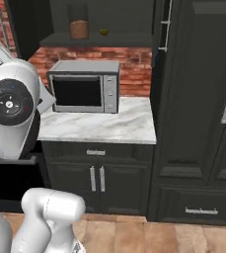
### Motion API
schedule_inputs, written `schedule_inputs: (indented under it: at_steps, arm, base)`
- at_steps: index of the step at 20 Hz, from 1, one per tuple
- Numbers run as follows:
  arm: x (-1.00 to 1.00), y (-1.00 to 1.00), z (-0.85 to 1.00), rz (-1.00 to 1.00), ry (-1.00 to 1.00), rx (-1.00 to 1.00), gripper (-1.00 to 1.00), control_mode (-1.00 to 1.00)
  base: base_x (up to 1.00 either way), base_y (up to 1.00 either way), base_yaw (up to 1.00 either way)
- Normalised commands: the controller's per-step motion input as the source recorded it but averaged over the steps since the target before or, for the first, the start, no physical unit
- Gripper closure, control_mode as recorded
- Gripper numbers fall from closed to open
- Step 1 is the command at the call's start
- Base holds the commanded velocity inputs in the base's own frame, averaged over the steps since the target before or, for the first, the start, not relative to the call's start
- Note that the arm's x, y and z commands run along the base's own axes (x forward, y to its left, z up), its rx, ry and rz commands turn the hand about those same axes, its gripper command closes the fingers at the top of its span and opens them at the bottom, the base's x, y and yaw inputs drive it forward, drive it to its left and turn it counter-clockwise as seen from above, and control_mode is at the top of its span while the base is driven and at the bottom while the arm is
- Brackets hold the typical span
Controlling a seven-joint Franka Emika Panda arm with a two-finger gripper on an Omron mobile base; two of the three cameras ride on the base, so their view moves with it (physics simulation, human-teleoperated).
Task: Pick the jar and jar from the dining table and place them in the open cabinet. Close the cabinet after placing the objects.
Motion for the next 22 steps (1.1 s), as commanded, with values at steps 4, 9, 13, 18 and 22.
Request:
schedule_inputs:
  at_steps: [4, 9, 13, 18, 22]
  arm:
    - [0.00, 0.00, 0.00, 0.00, 0.00, 0.00, -1.00, 1.00]
    - [0.00, 0.00, 0.00, 0.00, 0.00, 0.00, -1.00, 1.00]
    - [0.00, 0.00, 0.00, 0.00, 0.00, 0.00, -1.00, 1.00]
    - [0.00, 0.00, 0.00, 0.00, 0.00, 0.00, -1.00, 1.00]
    - [0.00, 0.00, 0.00, 0.00, 0.00, 0.00, -1.00, 1.00]
  base:
    - [-0.59, -0.10, -0.52]
    - [-0.50, 0.00, -0.60]
    - [-0.43, 0.00, -0.63]
    - [-0.40, 0.00, -0.62]
    - [-0.37, 0.00, -0.63]
